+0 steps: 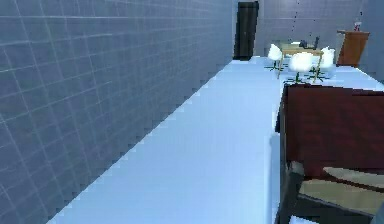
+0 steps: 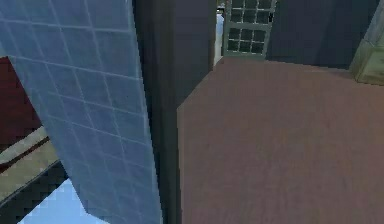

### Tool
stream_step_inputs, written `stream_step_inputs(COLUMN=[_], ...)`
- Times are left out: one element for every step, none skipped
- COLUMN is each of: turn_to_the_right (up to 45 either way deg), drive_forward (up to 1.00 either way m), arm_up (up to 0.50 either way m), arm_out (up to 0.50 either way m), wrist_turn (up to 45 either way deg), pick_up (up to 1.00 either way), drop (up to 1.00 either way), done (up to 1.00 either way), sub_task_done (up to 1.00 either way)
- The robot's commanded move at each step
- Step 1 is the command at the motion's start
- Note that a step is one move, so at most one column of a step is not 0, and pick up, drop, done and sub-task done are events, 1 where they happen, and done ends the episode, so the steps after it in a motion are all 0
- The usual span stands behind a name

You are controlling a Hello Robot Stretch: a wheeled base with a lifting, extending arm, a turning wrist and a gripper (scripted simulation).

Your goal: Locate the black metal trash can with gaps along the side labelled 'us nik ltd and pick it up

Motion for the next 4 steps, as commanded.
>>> stream_step_inputs(turn_to_the_right=[-45.0, -27.0, 0.0, -45.0], drive_forward=[0.00, 0.00, 0.55, 0.00], arm_up=[0.00, 0.00, 0.00, 0.00], arm_out=[0.00, 0.00, 0.00, 0.00], wrist_turn=[0.0, 0.0, 0.0, 0.0], pick_up=[0.00, 0.00, 0.00, 0.00], drop=[0.00, 0.00, 0.00, 0.00], done=[0.00, 0.00, 0.00, 0.00], sub_task_done=[0.00, 0.00, 0.00, 0.00])
